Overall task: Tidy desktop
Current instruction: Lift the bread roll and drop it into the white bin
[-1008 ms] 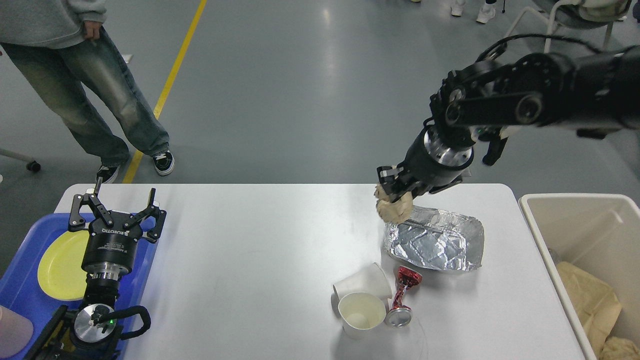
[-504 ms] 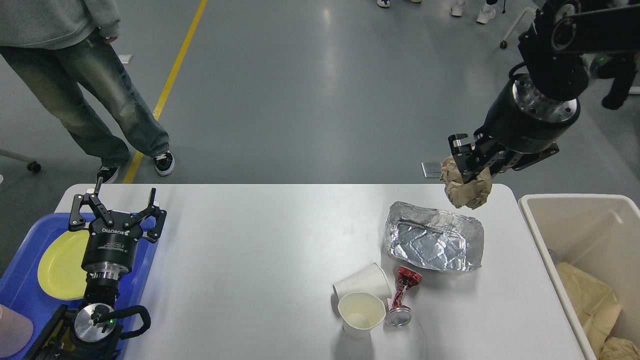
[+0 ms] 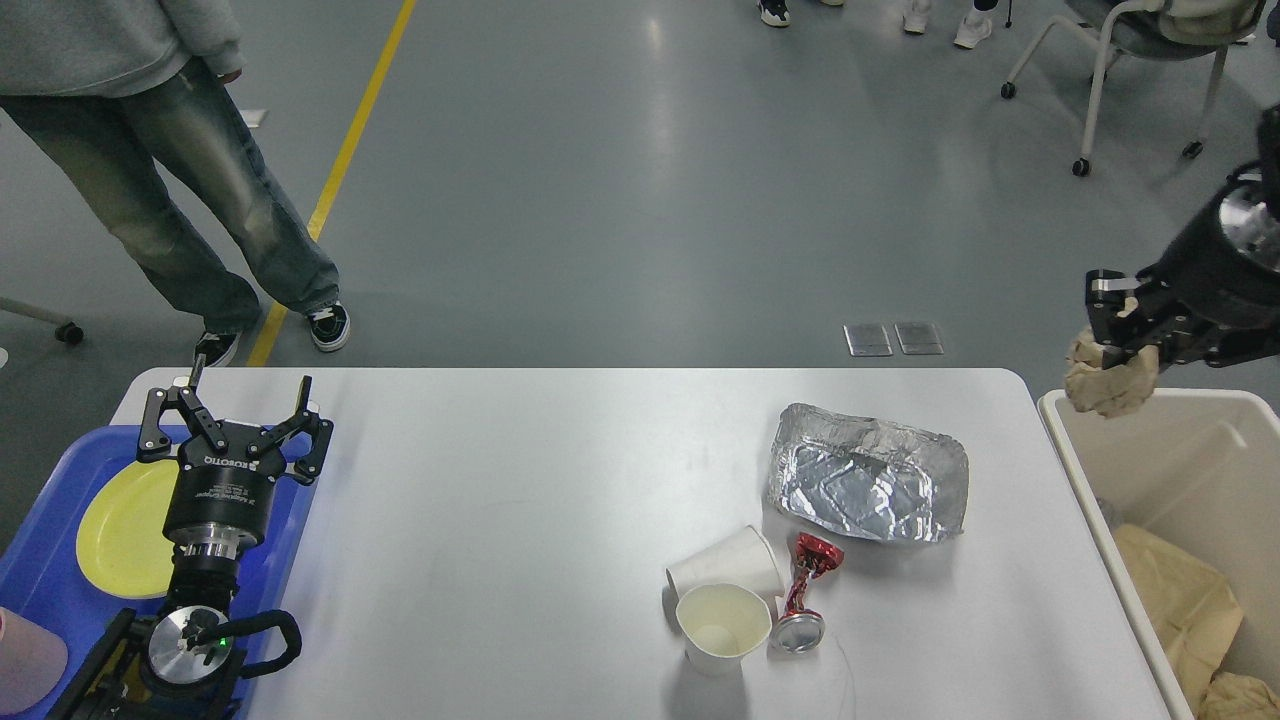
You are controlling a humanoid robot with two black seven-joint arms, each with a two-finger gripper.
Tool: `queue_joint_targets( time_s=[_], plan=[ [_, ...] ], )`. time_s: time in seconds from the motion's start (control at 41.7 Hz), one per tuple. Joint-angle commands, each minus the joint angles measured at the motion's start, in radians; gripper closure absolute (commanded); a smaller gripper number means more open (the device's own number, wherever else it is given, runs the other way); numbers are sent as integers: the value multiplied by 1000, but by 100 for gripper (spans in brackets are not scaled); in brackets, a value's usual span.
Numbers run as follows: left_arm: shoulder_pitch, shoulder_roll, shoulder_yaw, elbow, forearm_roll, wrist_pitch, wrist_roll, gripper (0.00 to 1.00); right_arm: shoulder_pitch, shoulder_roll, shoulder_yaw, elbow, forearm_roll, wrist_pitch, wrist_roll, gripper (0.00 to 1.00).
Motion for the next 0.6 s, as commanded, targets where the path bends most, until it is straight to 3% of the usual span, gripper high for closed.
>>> queue_joint_targets(
  time_s=[0.0,0.288,0.576],
  plan=[
    [0,0,0,0,0,0,1,4,-174,-94,9,-151,-15,-7,9,100],
    [0,0,0,0,0,0,1,4,-705,-212,240,-562,-9,-149,11,100],
    [0,0,0,0,0,0,1,4,-1156,-196,421,-858,-12,-378,22,100]
  ],
)
